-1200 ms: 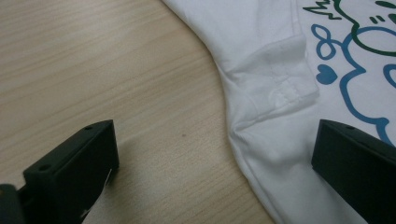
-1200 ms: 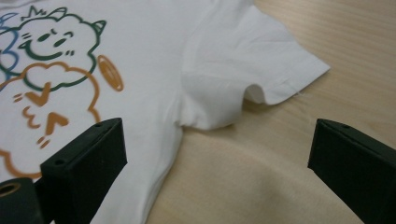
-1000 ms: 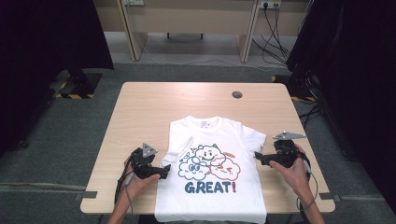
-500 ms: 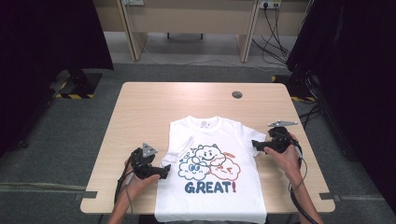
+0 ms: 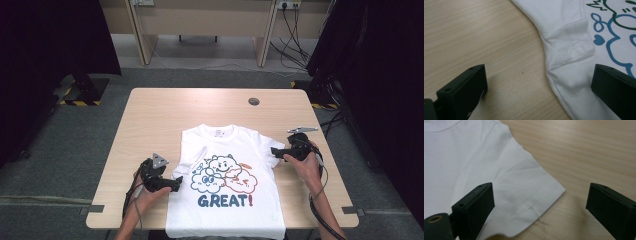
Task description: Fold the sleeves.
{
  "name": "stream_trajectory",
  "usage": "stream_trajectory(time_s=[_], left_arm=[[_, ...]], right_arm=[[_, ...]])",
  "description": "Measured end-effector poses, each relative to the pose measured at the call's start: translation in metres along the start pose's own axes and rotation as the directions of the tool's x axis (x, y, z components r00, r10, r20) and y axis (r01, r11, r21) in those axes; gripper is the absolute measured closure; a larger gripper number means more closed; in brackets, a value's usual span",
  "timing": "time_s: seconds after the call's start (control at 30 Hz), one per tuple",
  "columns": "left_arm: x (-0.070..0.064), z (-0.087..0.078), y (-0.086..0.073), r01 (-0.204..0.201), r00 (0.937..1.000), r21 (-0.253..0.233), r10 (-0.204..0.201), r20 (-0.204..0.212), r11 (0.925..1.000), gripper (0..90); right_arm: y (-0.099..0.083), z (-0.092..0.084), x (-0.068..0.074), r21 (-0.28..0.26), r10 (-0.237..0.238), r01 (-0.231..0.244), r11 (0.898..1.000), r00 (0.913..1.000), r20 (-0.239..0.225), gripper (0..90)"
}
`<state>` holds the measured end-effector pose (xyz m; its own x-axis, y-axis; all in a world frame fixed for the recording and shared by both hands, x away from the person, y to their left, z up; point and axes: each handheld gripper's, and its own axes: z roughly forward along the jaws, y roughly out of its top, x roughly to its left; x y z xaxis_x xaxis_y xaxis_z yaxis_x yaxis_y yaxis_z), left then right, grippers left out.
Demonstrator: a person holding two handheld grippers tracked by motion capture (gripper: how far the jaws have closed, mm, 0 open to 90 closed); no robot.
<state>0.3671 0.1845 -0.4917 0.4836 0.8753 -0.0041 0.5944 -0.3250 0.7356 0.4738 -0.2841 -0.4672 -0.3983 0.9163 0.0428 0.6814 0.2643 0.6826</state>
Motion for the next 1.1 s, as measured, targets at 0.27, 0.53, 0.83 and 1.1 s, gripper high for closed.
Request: stream_trajectory(time_s=[0.27,0.53,0.83,1.1], left_arm=[[0.000,0.000,0.000,0.000,1.0000,0.000,0.000,0.000,1.0000,0.0],[0.000,0.000,0.000,0.000,1.0000,0.000,0.000,0.000,1.0000,0.0],[0.000,0.000,0.000,0.000,1.0000,0.000,0.000,0.000,1.0000,0.0],[0.000,0.000,0.000,0.000,1.0000,0.000,0.000,0.000,1.0000,0.0]], right_arm=[[-0.002,0.007,-0.004,0.007,-0.008,0.008,1.000,0.9998,0.017,12.1],[-0.002,0.005,0.002,-0.028,-0.081,0.081,0.996,0.9965,-0.018,48.1],[-0.003,0.002,0.006,-0.080,-0.152,0.151,0.985,0.9884,-0.002,76.4],[0.004,-0.007,0.019,-0.117,-0.230,0.232,0.966,0.9727,0.034,86.1]])
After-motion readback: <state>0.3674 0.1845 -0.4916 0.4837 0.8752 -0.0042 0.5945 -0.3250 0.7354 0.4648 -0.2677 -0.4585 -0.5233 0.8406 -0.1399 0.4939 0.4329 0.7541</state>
